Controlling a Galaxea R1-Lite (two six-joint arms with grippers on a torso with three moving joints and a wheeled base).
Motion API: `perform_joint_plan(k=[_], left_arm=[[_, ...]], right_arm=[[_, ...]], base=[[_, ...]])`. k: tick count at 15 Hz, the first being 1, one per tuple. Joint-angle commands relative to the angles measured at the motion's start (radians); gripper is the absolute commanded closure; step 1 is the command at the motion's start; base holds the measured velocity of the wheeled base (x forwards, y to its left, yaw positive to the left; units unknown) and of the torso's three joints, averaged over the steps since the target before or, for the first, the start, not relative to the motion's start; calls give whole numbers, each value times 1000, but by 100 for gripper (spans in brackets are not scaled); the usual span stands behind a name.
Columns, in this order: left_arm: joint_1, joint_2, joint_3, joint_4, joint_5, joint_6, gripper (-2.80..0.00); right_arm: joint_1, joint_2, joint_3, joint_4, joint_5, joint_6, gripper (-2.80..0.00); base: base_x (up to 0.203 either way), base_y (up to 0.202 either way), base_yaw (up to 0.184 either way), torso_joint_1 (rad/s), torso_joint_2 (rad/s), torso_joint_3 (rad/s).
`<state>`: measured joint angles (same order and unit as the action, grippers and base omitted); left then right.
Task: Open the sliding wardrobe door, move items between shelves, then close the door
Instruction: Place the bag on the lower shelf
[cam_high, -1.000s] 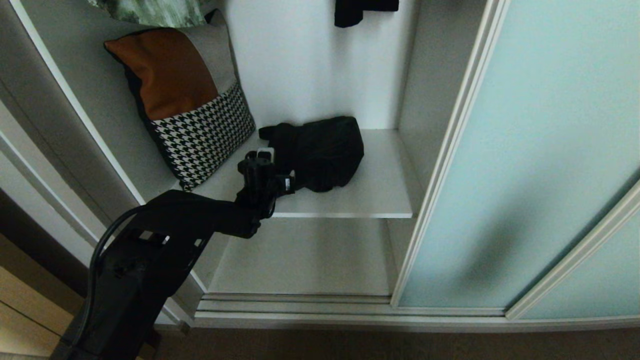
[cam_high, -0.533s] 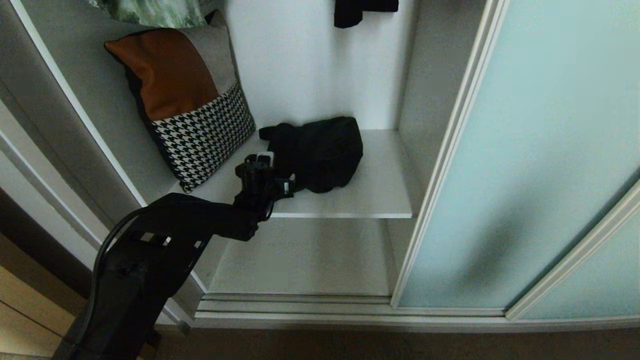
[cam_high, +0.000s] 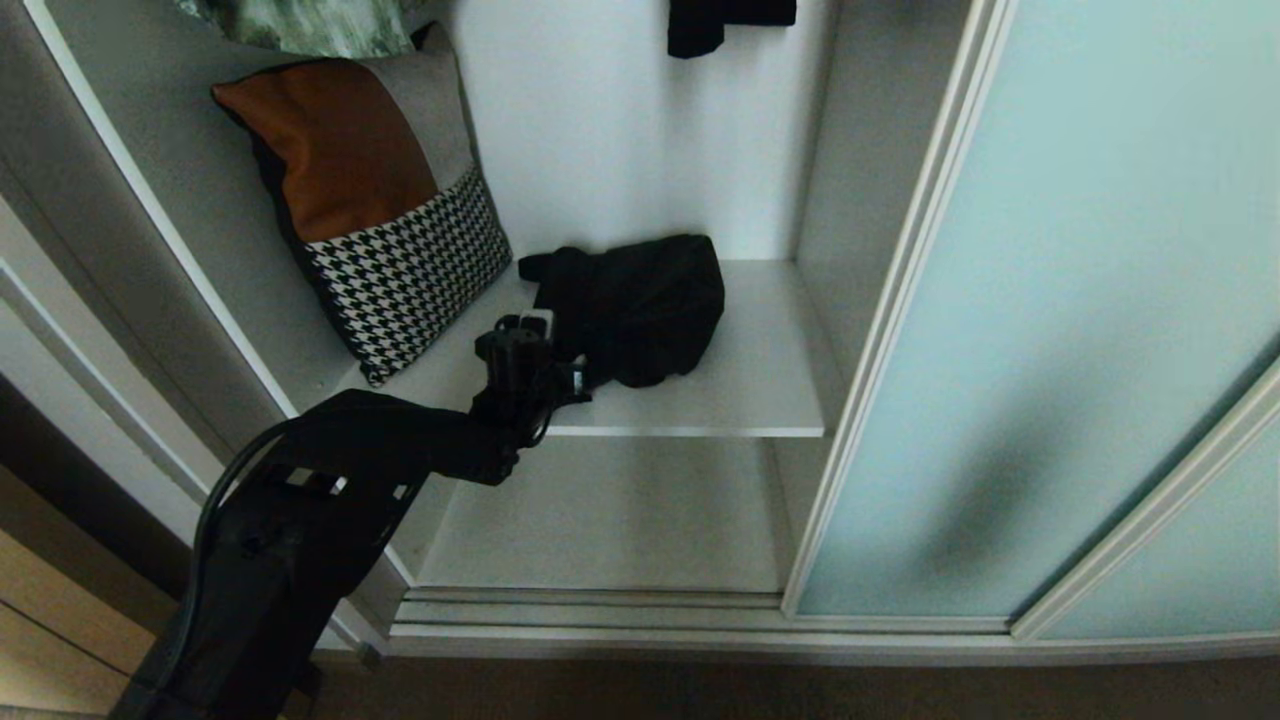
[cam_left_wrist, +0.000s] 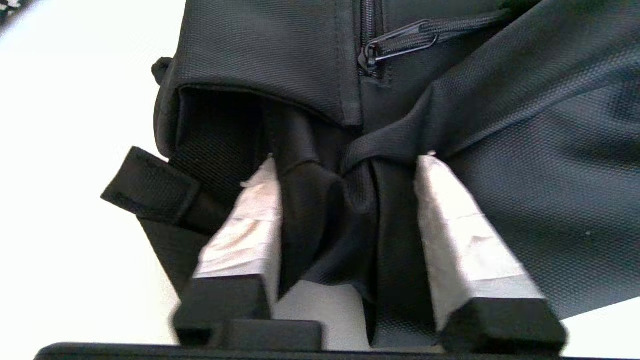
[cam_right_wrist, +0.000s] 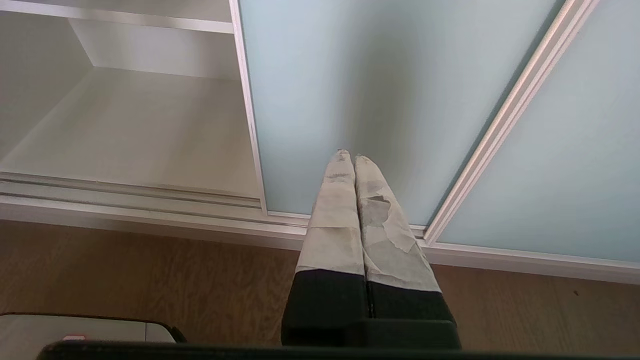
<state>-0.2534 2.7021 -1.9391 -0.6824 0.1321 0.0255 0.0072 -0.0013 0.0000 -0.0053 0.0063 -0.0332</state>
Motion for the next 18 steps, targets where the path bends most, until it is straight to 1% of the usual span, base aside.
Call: perform_joint_plan(k=[1, 2, 4, 5, 7, 8, 11, 13, 14, 16, 18], left_arm=[[-1, -6, 0, -9, 4, -13, 0], [-1, -23, 1, -10, 8, -29, 0], [-5, -83, 2, -10, 18, -80, 0], [-10, -109, 3, -15, 35, -99, 0], [-20, -160, 20, -38, 115, -112, 0], [-25, -199, 38, -35, 128, -114, 0], [-52, -370, 170, -13, 138, -116, 0], [-69, -455, 295, -16, 138, -126, 0], [-72, -508, 356, -26, 135, -139, 0], [-90, -611, 439, -29, 134, -183, 0], [-114, -722, 506, 6, 135, -206, 0]], right_arm=[[0, -2, 0, -1, 1, 0, 0], [0, -2, 0, -1, 0, -1, 0], [0, -2, 0, -1, 0, 1, 0], [0, -2, 0, -1, 1, -1, 0], [0, -2, 0, -1, 0, -1, 0], [0, -2, 0, -1, 1, -1, 0], [0, -2, 0, -1, 1, -1, 0], [0, -2, 0, -1, 1, -1, 0], [0, -2, 0, -1, 0, -1, 0], [0, -2, 0, -1, 0, -1, 0], [0, -2, 0, -1, 0, -1, 0]], base=[[0, 0, 0, 0, 0, 0], [0, 0, 0, 0, 0, 0], [0, 0, 0, 0, 0, 0], [0, 0, 0, 0, 0, 0], [0, 0, 0, 0, 0, 0], [0, 0, 0, 0, 0, 0], [0, 0, 0, 0, 0, 0], [0, 0, 0, 0, 0, 0], [0, 0, 0, 0, 0, 0], [0, 0, 0, 0, 0, 0], [0, 0, 0, 0, 0, 0]])
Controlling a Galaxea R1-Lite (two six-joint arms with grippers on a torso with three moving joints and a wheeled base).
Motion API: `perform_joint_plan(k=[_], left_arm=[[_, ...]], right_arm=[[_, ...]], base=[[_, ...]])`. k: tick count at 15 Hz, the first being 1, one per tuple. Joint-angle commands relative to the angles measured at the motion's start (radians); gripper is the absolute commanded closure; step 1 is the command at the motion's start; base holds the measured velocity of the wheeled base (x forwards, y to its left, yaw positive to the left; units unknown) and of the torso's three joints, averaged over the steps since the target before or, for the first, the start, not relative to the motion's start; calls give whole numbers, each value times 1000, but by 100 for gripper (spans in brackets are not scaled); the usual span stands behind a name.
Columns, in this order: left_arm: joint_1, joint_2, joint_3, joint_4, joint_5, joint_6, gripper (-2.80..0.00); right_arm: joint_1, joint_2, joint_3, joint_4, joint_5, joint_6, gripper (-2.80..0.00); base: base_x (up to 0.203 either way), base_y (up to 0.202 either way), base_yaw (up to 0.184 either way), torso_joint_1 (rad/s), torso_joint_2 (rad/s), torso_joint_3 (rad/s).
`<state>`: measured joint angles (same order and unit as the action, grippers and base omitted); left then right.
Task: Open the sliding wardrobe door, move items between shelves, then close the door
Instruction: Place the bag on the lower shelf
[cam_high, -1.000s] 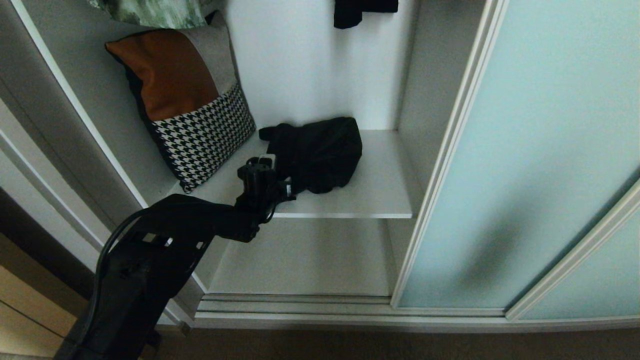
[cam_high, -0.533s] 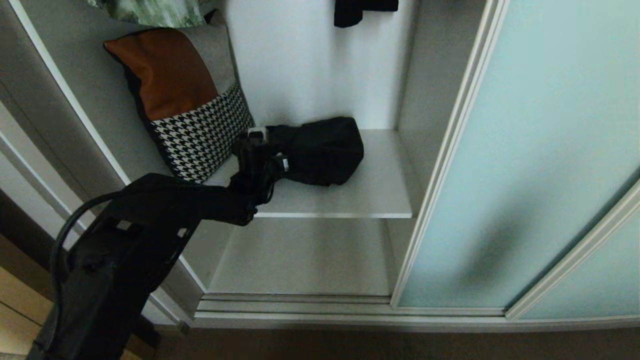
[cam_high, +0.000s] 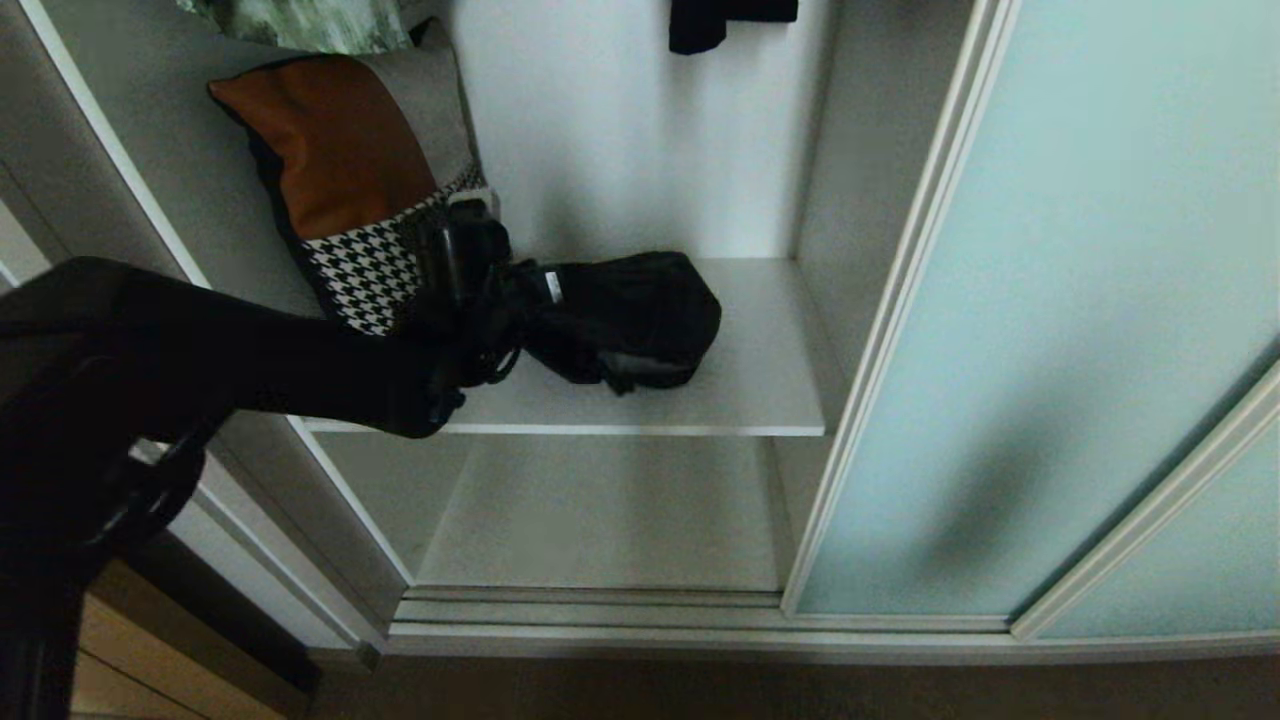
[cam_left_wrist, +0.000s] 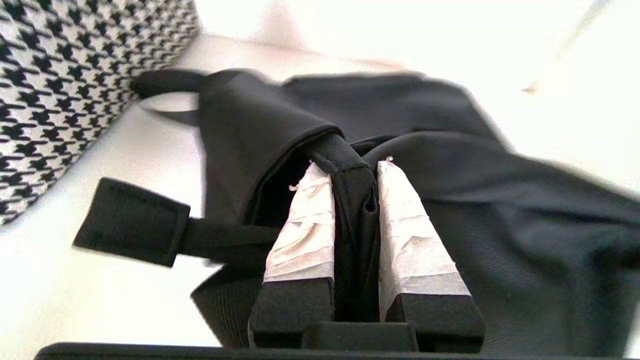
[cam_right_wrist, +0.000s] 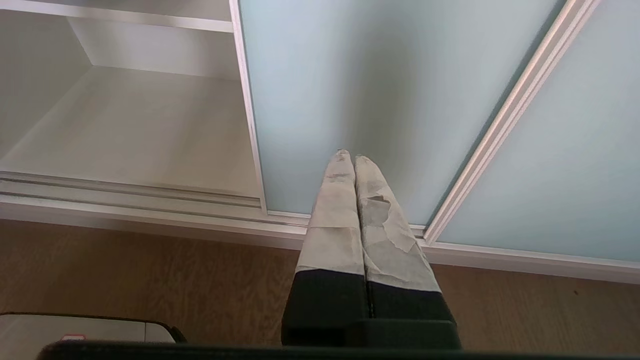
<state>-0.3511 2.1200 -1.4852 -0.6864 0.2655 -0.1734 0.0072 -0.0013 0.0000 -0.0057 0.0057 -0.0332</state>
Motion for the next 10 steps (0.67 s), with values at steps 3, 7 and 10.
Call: perform_joint_plan(k=[3, 7, 10], left_arm=[[-41, -273, 123, 97, 8, -19, 0], [-53, -475, 236, 207, 11, -17, 0], [-55, -588, 316, 245, 38, -11, 0]], right_arm=[[0, -2, 0, 0, 0, -1, 0], [0, -2, 0, 0, 0, 0, 0], [0, -2, 0, 0, 2, -1, 0]], base=[[0, 0, 0, 0, 0, 0], [0, 0, 0, 0, 0, 0], [0, 0, 0, 0, 0, 0]])
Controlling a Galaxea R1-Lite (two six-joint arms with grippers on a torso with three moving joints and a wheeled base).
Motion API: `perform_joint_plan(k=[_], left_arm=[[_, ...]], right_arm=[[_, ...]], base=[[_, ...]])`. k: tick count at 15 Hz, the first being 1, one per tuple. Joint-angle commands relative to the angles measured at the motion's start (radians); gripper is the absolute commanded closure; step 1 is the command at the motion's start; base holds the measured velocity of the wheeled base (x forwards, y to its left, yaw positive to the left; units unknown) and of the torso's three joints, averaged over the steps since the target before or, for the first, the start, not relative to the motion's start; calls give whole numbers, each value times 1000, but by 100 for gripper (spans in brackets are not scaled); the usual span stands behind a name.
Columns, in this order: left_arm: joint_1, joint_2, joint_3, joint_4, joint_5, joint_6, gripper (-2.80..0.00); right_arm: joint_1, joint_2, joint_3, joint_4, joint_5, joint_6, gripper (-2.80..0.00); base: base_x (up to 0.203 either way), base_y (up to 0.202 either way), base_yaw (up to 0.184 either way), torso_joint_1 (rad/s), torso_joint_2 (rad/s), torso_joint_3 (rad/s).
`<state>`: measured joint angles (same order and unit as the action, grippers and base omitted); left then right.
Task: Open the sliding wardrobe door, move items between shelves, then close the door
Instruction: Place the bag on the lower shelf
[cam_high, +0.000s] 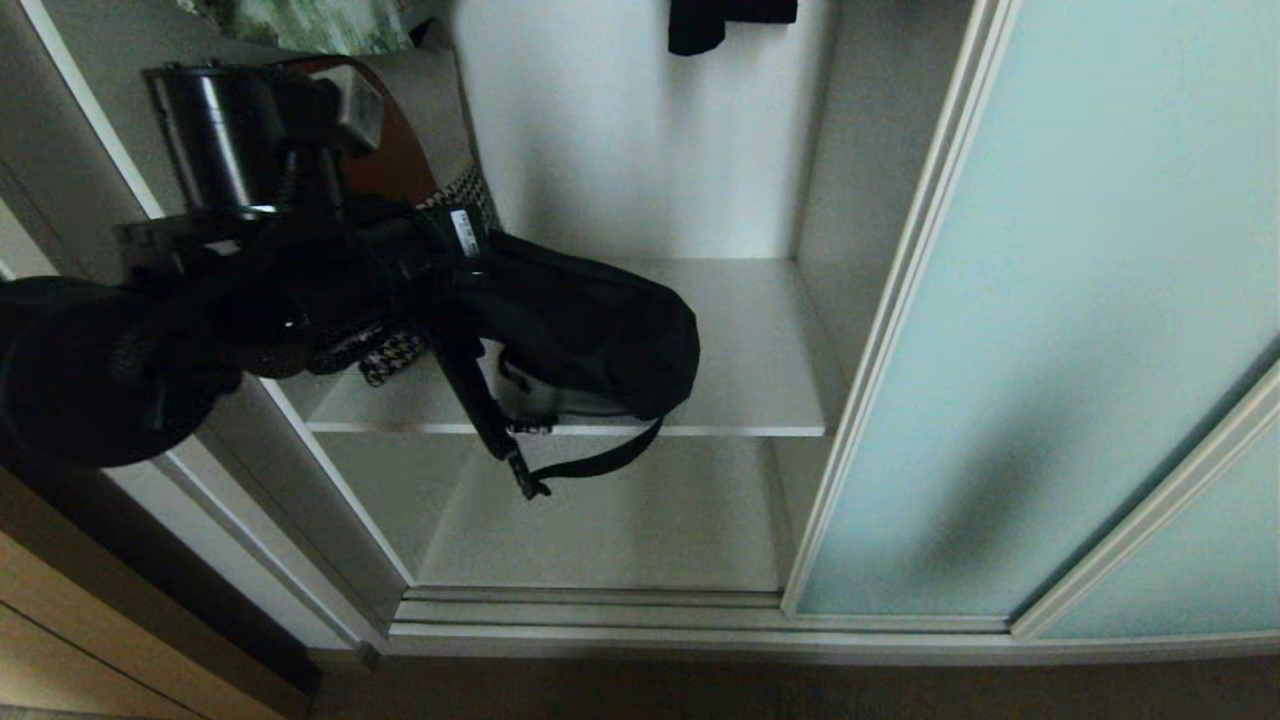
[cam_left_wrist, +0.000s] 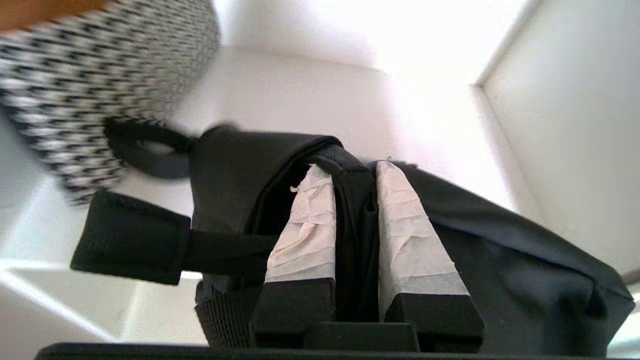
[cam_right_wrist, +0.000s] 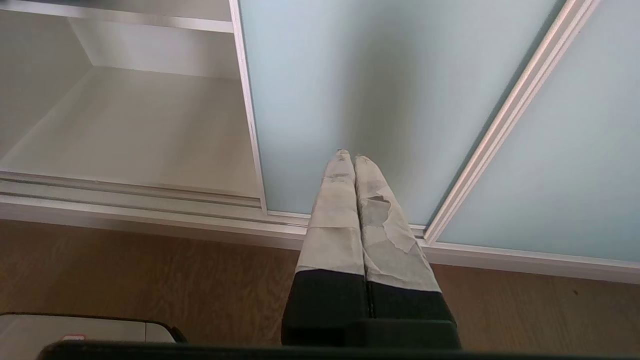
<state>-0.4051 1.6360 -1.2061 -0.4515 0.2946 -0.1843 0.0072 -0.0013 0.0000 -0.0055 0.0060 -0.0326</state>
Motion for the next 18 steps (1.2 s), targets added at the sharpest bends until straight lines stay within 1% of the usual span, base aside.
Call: perform_joint_plan(k=[1, 6, 8, 13, 16, 18], left_arm=[[-2, -147, 64, 36, 13, 0, 0], [-24, -364, 177, 219, 45, -3, 0], [-30, -444, 264, 270, 45, -7, 0], [-34, -624, 458, 359, 41, -12, 0], [-33, -699, 610, 370, 42, -24, 0], [-30, -744, 674, 373, 48, -46, 0]], right_arm=[[0, -2, 0, -1, 0, 0, 0], [0, -2, 0, -1, 0, 0, 0], [0, -2, 0, -1, 0, -1, 0], [0, -2, 0, -1, 1, -1, 0], [0, -2, 0, -1, 0, -1, 0], [0, -2, 0, -1, 0, -1, 0]], base=[[0, 0, 0, 0, 0, 0], [0, 0, 0, 0, 0, 0], [0, 0, 0, 0, 0, 0], [0, 0, 0, 0, 0, 0], [0, 0, 0, 0, 0, 0], [0, 0, 0, 0, 0, 0]])
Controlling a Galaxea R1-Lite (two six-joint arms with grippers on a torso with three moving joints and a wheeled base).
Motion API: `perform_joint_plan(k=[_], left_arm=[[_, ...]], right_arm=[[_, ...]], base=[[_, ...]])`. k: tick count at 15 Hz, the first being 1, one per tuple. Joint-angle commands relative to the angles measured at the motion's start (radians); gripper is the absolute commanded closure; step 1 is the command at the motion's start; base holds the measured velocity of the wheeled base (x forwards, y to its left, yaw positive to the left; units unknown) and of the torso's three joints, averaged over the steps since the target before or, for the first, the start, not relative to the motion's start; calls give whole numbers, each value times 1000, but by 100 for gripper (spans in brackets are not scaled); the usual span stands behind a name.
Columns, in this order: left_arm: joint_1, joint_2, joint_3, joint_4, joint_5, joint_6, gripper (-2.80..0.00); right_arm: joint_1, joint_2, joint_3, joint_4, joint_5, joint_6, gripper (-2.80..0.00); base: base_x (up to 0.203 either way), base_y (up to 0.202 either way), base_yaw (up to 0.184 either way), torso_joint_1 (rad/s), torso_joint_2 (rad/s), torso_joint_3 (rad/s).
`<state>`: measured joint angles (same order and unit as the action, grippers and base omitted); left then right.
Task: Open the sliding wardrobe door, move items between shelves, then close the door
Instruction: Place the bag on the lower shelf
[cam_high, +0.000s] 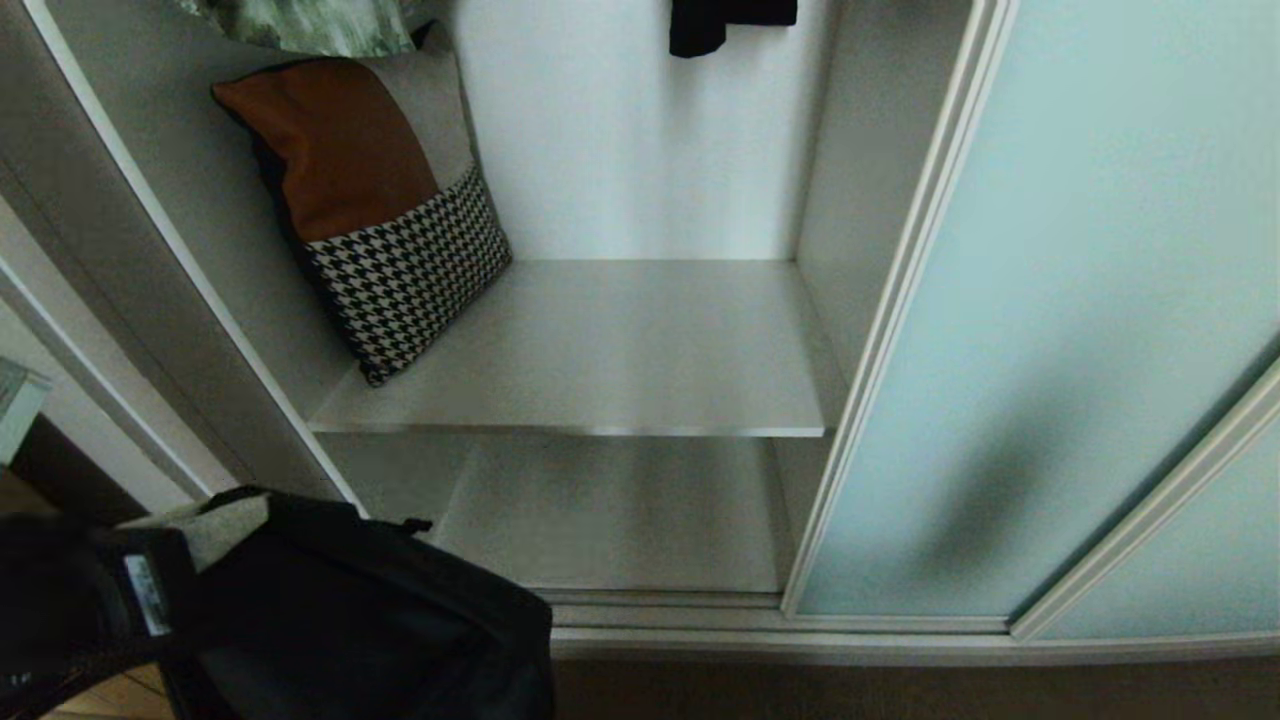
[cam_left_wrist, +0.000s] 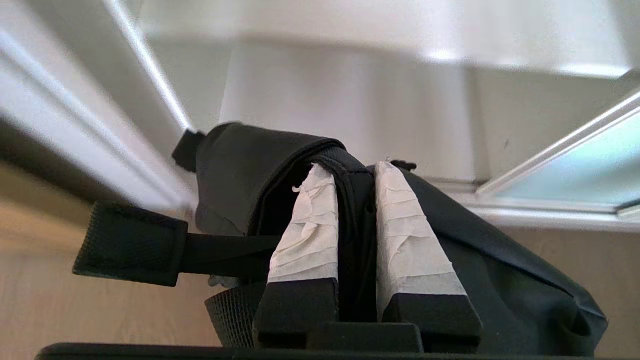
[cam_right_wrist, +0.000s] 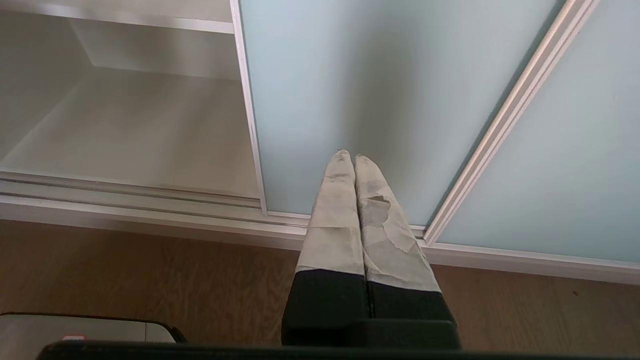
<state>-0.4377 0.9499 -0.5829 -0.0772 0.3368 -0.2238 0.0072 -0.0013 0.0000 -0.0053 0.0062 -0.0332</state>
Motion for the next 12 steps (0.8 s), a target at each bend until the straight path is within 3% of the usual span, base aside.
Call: perform_joint_plan(k=[1, 12], left_arm=[[5, -78, 68, -2, 8, -9, 0], [51, -160, 133, 1, 16, -8, 0]], right_arm=[[0, -2, 0, -1, 1, -1, 0], [0, -2, 0, -1, 0, -1, 0]], base=[[0, 0, 0, 0, 0, 0], [0, 0, 0, 0, 0, 0]])
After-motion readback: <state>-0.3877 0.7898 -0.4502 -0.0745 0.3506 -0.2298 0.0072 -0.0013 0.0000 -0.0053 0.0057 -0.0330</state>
